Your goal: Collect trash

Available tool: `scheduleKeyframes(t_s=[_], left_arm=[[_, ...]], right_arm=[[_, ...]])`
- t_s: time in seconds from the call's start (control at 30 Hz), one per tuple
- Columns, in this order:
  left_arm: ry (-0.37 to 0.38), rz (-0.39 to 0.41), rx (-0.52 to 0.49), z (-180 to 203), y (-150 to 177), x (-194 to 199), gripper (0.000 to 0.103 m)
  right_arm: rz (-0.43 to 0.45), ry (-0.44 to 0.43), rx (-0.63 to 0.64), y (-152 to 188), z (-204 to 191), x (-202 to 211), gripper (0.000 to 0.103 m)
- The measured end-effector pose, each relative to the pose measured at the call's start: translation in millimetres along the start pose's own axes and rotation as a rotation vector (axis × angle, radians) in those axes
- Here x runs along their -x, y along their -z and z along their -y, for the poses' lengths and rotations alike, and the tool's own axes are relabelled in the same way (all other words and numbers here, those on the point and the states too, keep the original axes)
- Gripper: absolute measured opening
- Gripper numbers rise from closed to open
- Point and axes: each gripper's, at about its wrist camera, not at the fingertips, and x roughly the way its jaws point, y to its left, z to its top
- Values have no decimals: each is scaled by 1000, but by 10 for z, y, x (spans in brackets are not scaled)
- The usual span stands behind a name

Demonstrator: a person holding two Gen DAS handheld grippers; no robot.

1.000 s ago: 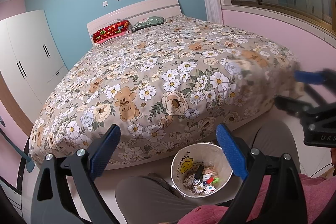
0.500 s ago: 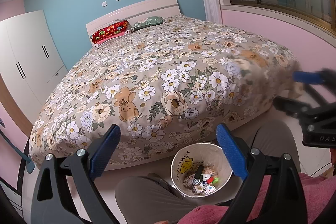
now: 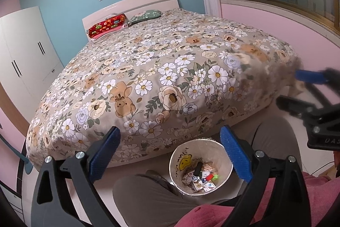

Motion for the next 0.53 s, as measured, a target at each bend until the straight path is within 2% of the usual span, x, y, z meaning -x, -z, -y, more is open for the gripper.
scheduleKeyframes(t_s=[0.53], left_arm=[[-13,19,14,-18,-12,37,98]], right_arm=[[2,-6,-8,-3,25,-2,81]])
